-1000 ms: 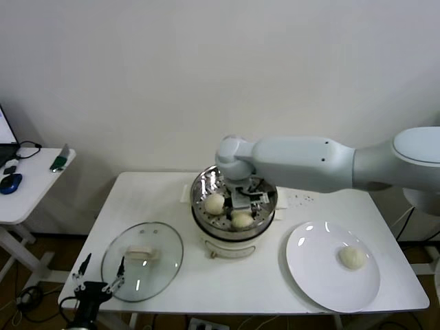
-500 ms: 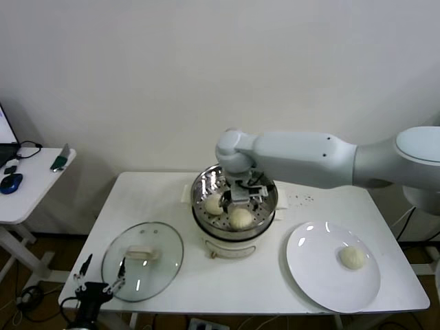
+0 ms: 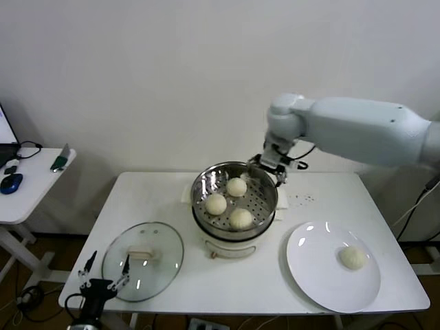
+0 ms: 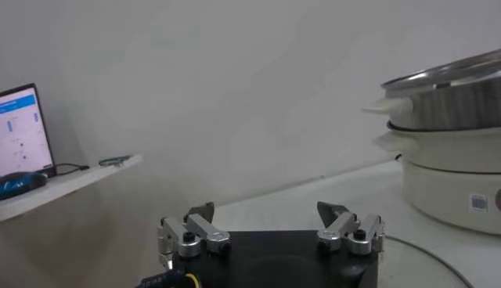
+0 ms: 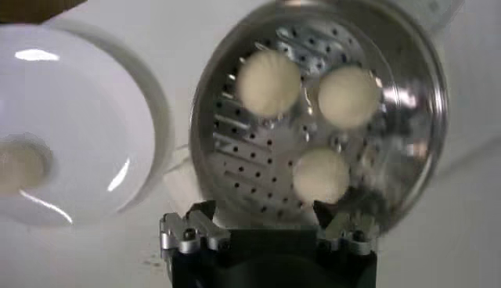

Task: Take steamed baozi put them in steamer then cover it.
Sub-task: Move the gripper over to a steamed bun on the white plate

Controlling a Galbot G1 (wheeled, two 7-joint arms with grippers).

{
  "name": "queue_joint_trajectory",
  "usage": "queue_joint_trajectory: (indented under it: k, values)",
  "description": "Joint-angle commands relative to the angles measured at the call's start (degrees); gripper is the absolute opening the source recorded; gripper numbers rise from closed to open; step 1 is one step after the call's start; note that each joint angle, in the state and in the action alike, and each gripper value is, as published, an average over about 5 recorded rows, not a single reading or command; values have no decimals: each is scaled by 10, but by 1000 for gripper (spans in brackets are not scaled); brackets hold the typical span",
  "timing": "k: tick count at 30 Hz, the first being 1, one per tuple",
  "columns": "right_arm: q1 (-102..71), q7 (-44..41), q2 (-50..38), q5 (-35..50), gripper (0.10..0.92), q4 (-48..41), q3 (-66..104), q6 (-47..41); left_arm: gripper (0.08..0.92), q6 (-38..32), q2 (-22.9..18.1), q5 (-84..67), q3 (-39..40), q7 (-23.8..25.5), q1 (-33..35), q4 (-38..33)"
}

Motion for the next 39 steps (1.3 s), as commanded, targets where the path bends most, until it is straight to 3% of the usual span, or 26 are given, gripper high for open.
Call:
queue_joint_trajectory:
  k: [1, 7, 14, 22, 39]
  values:
    - [72, 87, -217, 189, 823, 90, -99, -290, 823, -1, -2, 1, 1, 0, -2, 1]
    - [-34, 97, -339, 125, 823, 131, -44, -360, 823, 2, -3, 1, 2, 1, -5, -1]
    - [-249, 35, -390, 16, 823, 80, 114, -294, 823, 9, -5, 5, 1, 1, -8, -6]
    - [-376, -4, -364, -55, 823, 0, 216, -247, 823, 7, -7, 7, -3, 1, 0, 1]
    - [-386, -6, -286, -46, 823, -57, 202, -245, 823, 14, -11, 17, -3, -3, -2, -1]
